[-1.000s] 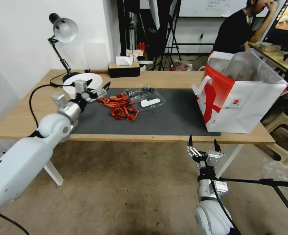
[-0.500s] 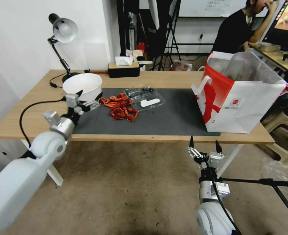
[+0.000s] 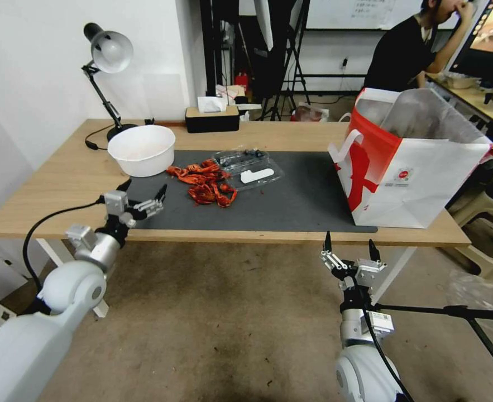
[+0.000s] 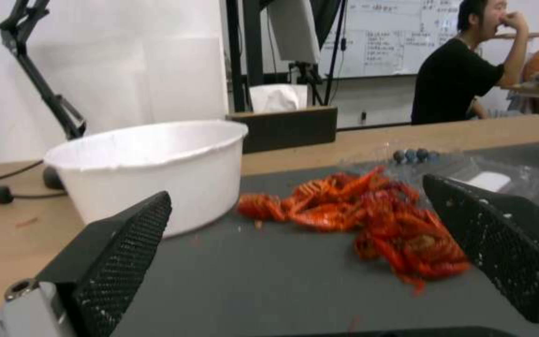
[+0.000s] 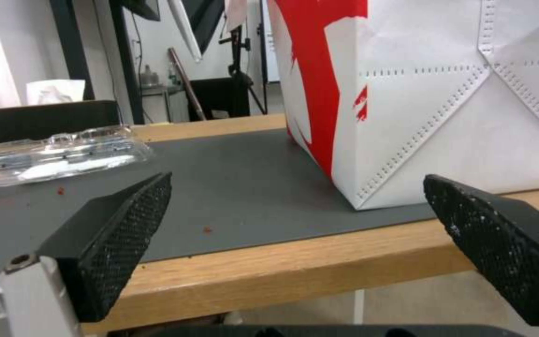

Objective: Pick up the trash from the table and place it into the takeout bag.

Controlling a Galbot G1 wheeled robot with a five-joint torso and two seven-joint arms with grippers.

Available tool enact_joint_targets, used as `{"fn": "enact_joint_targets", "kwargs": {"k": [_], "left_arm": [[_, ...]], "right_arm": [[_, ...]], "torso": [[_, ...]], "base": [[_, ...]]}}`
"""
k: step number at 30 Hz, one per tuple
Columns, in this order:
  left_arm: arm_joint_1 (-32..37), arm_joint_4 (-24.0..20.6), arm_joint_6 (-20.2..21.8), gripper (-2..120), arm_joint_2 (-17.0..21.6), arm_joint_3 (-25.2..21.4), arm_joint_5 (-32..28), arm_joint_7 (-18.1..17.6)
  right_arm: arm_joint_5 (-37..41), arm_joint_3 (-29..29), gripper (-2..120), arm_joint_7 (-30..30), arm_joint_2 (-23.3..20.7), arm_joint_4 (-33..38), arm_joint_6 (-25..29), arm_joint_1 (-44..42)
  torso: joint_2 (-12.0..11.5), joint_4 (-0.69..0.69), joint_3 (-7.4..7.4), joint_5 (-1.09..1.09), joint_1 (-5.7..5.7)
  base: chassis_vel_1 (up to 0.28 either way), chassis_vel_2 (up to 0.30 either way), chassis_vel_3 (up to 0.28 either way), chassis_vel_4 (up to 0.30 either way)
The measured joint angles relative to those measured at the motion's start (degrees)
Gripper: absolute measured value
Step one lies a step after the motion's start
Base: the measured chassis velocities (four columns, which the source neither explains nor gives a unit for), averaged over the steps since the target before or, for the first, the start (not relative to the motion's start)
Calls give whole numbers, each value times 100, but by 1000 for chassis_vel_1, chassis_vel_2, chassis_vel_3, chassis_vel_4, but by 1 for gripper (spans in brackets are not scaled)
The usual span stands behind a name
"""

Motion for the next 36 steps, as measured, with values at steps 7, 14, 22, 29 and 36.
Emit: {"fn": "enact_joint_targets", "kwargs": {"k": [7,14,22,29,36], "left_arm": [[694,-180,-139,100,-342,-444,332,107],[1078,-235,-302,100,-569,-621,452,196],[1405,-232,-523,100,-838,-675,612,277],[1511,-220,-649,100,-930,-691,711,303],[1449,-148,-748,100,-958,-657,802,340]], "right_arm": [[12,4,100,-6,1,0,6,18],[13,-17,100,-12,4,1,2,36],[12,-29,100,-22,-7,-1,-3,37],[12,-34,100,-30,-16,4,-5,32],[-7,-38,100,-55,-14,5,-5,33]], "torso": [[0,0,0,0,0],[0,0,0,0,0],[0,0,0,0,0],[0,0,0,1,0],[0,0,1,0,0]], "base": [[0,0,0,0],[0,0,0,0],[0,0,0,0],[0,0,0,0],[0,0,0,0]]}}
